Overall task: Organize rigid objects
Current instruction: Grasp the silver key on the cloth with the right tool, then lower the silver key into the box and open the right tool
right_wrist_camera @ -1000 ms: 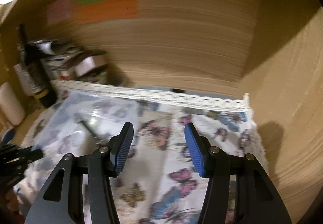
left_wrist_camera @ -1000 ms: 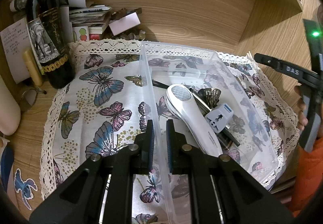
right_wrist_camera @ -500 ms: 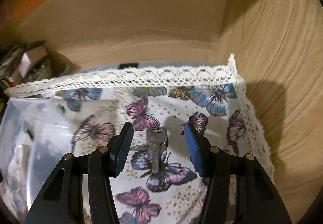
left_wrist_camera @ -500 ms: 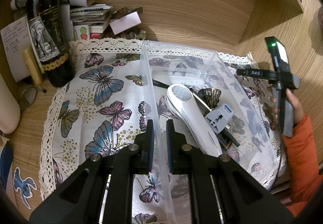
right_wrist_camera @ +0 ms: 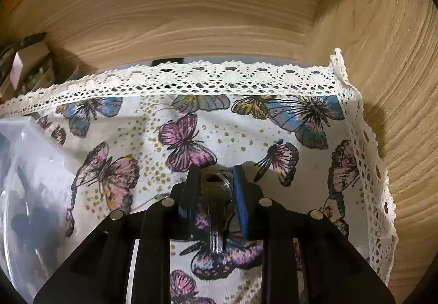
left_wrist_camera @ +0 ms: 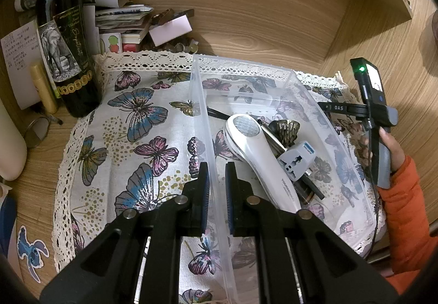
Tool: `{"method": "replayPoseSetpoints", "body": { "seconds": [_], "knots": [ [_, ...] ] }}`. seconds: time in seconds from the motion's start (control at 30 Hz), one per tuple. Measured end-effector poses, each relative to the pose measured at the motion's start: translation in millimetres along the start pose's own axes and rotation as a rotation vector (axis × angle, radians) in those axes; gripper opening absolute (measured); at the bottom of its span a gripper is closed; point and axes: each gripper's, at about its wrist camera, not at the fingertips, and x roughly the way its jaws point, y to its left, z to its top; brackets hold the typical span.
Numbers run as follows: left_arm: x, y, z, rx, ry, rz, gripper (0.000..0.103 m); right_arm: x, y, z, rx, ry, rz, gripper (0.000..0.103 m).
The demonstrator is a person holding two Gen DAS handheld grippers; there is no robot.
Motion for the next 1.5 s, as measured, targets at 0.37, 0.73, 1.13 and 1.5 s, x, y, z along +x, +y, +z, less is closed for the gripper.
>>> {"method": "replayPoseSetpoints", "body": {
  "seconds": [0.37, 0.73, 1.13, 1.5],
  "knots": [
    [-0.2, 0.5, -0.2, 0.0, -0.001, 0.0, 0.009, -93.7, 21.1, -25.9, -0.043, -0.166, 0.053, 0.022],
    [-1.2, 1.1, 1.0, 0.0, 0.001, -0.004, 0.009, -161.6, 57.0, -30.5, -0.118, -0.327, 0.135, 0.022],
    [-0.5, 2.0, 2.3, 0.0, 0.002, -0.007, 0.009, -179.8, 110.4, -43.7, -0.235, -0.38, 0.269, 0.022],
    [0.7, 2.8, 2.9, -0.005, 0.002, -0.012, 0.009, -141.1, 156.2, -45.6, -0.336, -0.272, 0.324, 0.022]
  ]
}}
